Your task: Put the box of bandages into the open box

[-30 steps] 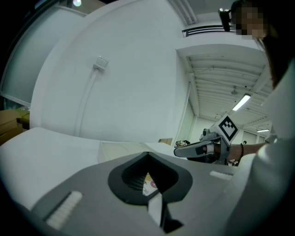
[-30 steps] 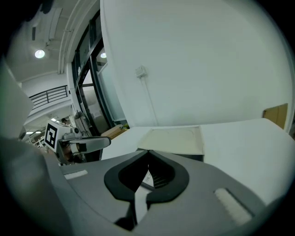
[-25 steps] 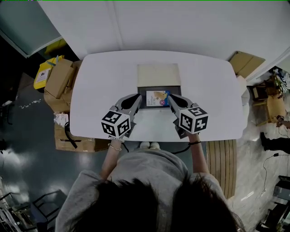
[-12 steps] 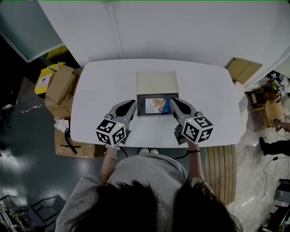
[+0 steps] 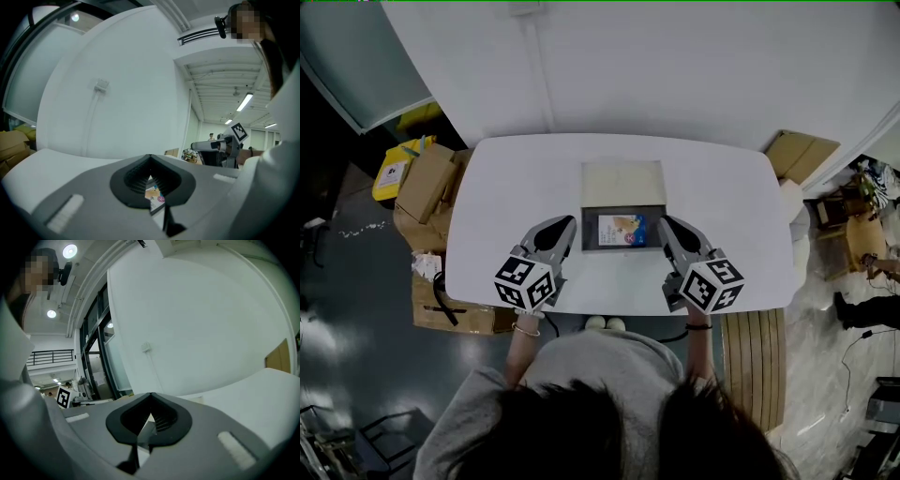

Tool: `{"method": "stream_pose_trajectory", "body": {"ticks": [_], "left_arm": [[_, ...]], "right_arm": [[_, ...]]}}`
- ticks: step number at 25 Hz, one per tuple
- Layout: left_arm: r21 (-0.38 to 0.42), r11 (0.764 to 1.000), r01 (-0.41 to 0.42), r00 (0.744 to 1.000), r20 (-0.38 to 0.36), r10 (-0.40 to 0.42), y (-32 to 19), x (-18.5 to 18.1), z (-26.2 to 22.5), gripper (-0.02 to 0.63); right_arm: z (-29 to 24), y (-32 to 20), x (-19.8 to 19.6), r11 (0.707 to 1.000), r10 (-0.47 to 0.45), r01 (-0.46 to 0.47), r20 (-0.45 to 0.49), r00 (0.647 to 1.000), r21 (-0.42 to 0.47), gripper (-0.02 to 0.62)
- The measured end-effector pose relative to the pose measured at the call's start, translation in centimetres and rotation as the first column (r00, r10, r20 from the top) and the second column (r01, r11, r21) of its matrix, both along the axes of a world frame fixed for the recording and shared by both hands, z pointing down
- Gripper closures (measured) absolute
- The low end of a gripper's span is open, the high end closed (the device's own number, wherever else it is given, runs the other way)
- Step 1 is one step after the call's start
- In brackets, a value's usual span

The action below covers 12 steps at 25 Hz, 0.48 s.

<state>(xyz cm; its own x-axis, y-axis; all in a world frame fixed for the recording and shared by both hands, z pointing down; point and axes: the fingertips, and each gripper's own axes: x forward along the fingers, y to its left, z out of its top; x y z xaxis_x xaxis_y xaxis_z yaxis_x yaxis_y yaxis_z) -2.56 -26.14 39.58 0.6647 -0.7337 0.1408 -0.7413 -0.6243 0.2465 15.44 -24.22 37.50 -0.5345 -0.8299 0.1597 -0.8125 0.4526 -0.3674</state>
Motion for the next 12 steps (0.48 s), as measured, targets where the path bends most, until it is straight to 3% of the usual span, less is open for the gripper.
{"method": "stream_pose_trajectory", "body": {"ticks": [12], "left_arm": [[0.012, 1.000, 0.014, 1.000, -0.005, -0.014, 0.10, -0.11, -0.22, 0.612]], "right_arm": [[0.01, 0.03, 0.34, 1.000, 0.005, -0.005, -0.014, 1.000, 0.012, 0.583]]}}
